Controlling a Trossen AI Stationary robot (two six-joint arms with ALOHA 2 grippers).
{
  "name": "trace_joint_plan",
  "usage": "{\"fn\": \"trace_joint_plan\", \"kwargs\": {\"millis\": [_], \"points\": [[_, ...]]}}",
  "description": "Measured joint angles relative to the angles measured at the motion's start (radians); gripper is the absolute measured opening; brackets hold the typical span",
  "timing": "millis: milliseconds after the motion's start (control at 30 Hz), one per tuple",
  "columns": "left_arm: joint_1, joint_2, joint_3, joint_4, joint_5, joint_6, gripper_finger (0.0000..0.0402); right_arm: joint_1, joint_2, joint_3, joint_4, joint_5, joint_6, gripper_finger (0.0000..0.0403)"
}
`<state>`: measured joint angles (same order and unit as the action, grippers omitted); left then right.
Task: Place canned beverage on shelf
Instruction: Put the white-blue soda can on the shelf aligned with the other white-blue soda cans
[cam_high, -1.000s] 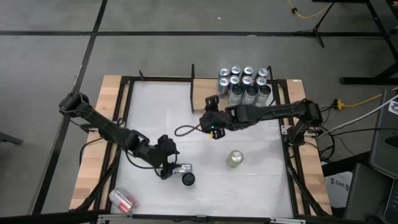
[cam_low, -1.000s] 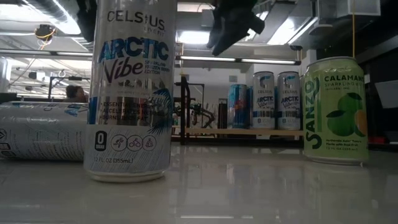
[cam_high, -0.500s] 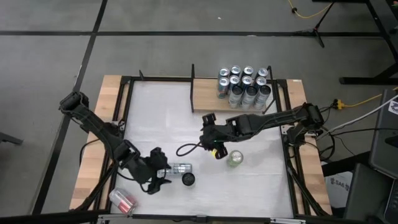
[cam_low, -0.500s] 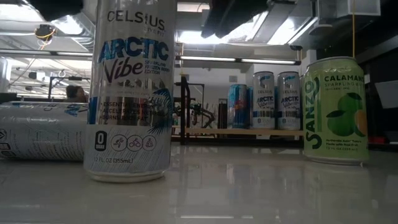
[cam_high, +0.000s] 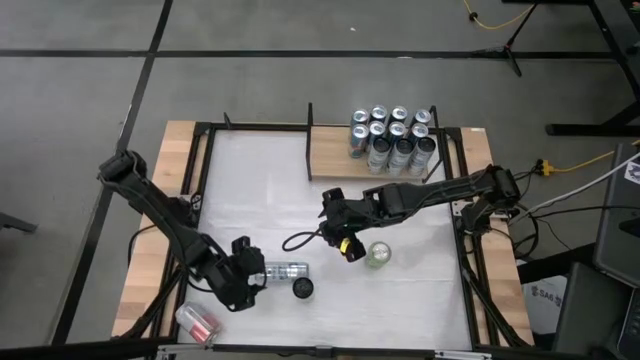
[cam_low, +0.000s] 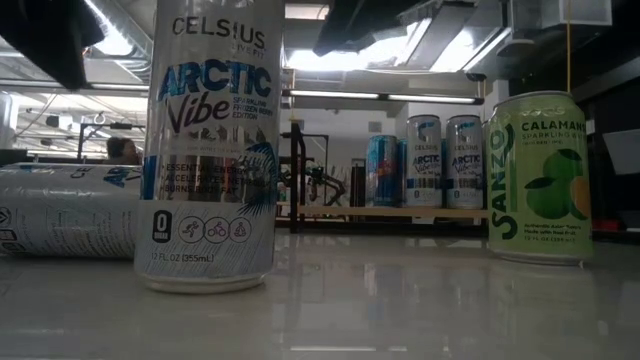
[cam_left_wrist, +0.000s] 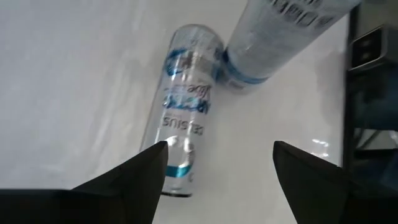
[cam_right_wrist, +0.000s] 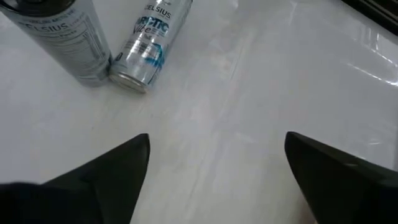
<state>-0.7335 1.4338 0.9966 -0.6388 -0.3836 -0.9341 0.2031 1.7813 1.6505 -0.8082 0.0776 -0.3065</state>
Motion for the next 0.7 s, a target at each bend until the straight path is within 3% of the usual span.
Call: {"fn": "trace_joint_plan", "kwargs": {"millis": [467, 700], "points": [[0.011, 0.042, 0.000, -0.028, -0.029, -0.015, 0.0283, 0.000, 0.000, 0.000, -0.001, 0.000, 0.000, 0.0362], [0.046, 0.042, 0.000, -0.027, 0.019, -0.023, 0.0292, 0.000, 0.000, 0.000, 0.000, 0.000, -0.001, 0.0363]]}}
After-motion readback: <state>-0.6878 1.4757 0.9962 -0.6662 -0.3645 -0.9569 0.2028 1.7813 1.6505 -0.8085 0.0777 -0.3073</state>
